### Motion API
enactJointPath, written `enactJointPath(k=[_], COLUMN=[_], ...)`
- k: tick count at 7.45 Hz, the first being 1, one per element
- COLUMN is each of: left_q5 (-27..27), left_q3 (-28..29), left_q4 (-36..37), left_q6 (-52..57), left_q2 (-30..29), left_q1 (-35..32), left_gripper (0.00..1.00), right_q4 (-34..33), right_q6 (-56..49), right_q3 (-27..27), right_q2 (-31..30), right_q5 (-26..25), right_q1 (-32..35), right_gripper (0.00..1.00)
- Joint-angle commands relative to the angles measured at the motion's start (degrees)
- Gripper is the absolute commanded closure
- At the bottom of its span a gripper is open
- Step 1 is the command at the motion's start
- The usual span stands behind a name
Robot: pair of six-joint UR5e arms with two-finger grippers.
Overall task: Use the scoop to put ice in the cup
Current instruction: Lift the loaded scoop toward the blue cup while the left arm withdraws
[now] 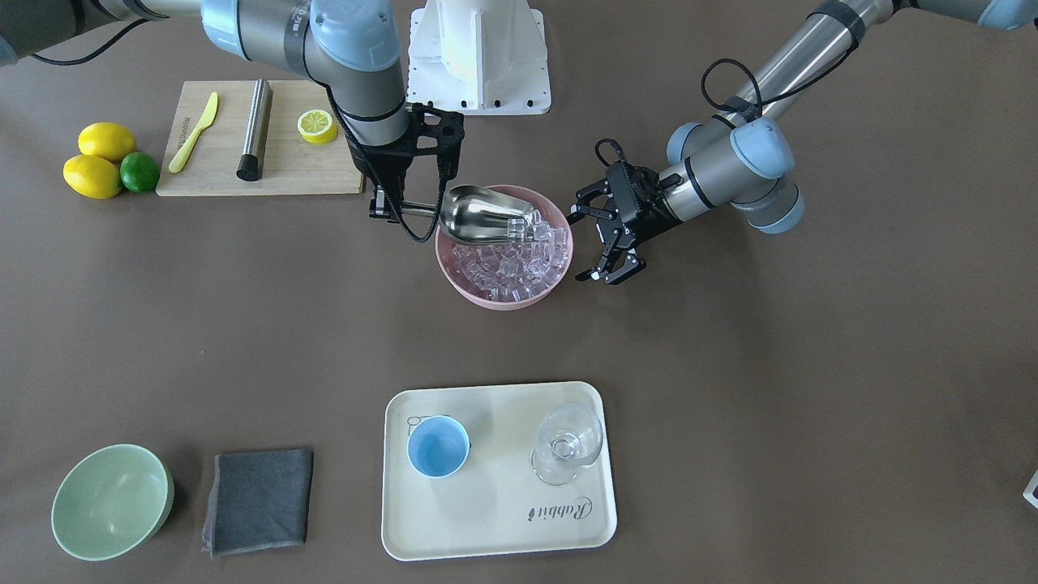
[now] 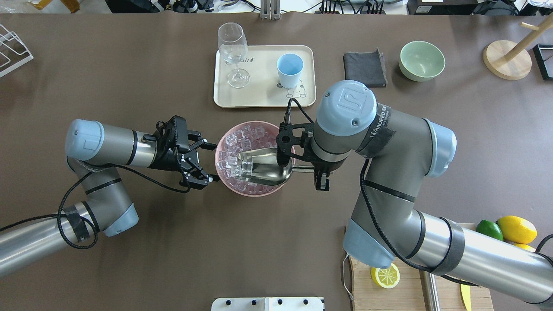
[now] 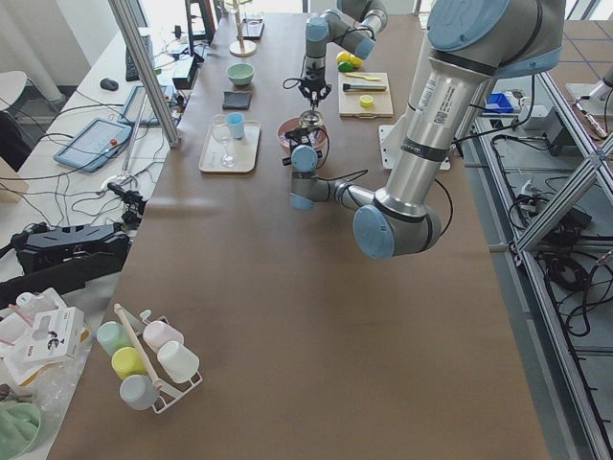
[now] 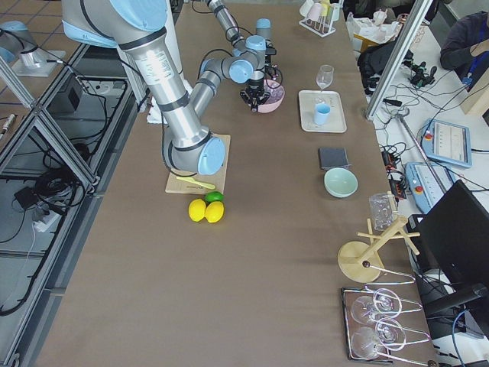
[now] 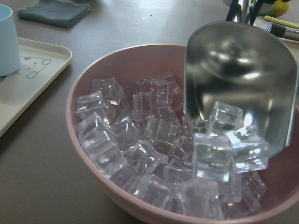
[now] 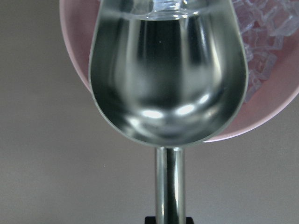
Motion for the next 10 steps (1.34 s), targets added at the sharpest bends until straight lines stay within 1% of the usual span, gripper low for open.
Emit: enactJointPath(k=[1, 2, 4, 5, 7, 10], left_q5=[-1.8, -1.9, -1.9, -1.9, -3.9, -4.3], left_q3=[0.1, 0.1, 0.2, 0.2, 0.2, 0.0], left_q4=[0.2, 0.2, 0.4, 0.5, 0.6, 0.8], left_q6=[-0.1, -0.1, -0.1, -0.1, -0.1, -0.8], left_q2=[0.0, 0.0, 0.0, 0.0, 0.0, 0.1], left_q1=[-0.5, -0.6, -0.6, -0.6, -1.8, -2.2], left_gripper=[0.03, 0.03, 0.03, 0.03, 0.03, 0.03], right_q4=[5.0, 5.6, 15.2, 17.2, 18.1, 18.0], right_q6=[0.0, -0.1, 1.8, 2.0, 3.1, 10.2], right_q3=[2.3, 3.8, 4.1, 4.2, 4.0, 3.4], right_q2=[-1.7, -1.8, -4.8, -5.3, -6.2, -8.8], right_q5=[3.7, 4.5, 6.4, 6.4, 9.7, 15.4], right_q1=[0.0, 0.0, 0.1, 0.3, 4.2, 11.9], right_gripper=[1.0, 1.0, 1.0, 1.0, 1.0, 1.0])
